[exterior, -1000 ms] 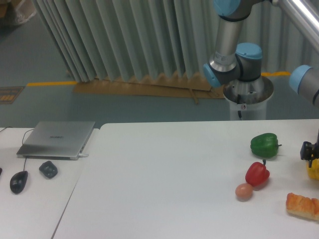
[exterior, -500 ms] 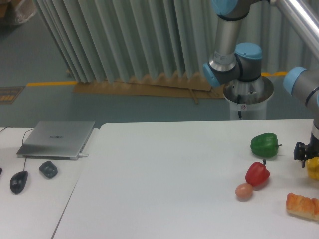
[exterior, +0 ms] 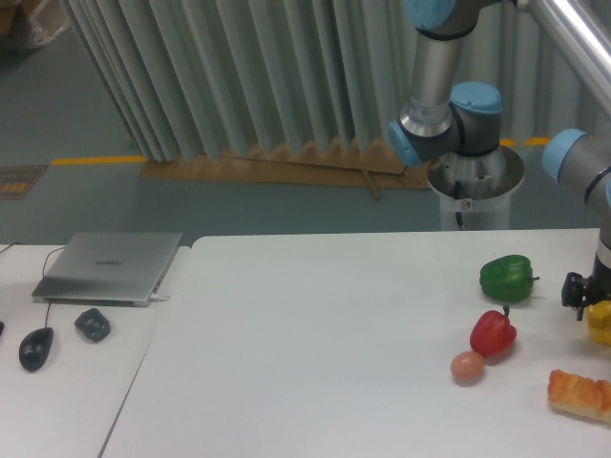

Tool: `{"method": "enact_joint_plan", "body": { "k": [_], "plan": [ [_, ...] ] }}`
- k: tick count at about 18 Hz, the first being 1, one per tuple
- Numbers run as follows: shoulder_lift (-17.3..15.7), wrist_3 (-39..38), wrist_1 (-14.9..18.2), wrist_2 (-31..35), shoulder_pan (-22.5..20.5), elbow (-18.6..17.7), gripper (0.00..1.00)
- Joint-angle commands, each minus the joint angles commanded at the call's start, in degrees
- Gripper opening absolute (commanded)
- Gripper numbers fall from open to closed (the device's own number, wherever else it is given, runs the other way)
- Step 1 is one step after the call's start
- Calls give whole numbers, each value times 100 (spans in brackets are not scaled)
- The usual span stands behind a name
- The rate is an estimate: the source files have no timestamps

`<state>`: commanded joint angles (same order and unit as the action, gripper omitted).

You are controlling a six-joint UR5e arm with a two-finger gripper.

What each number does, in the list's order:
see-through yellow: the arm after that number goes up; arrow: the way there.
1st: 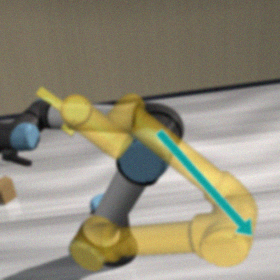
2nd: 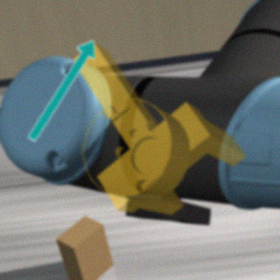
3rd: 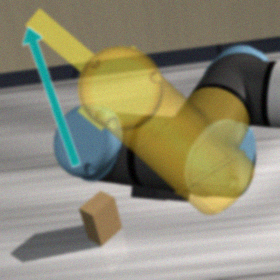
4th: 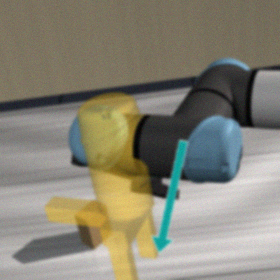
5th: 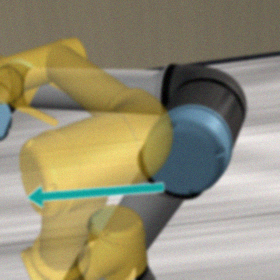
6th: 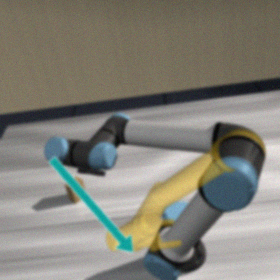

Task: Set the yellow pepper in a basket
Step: 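Close the gripper around the yellow pepper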

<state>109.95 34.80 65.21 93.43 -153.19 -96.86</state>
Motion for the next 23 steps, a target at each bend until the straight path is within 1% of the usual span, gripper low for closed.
{"method": "enact_joint_plan", "body": {
  "k": [3, 13, 16, 20, 22, 23],
  "plan": [
    [0, 0, 0, 26, -35, -70, 100],
    [-26, -17, 0, 62, -44, -79, 99],
    [-26, 9, -9, 70, -35, -167, 71],
    [-44, 18, -9, 62, -44, -202, 61],
    [-53, 18, -9, 53, -44, -185, 48],
    [-61, 27, -9, 44, -44, -167, 48]
  ]
}}
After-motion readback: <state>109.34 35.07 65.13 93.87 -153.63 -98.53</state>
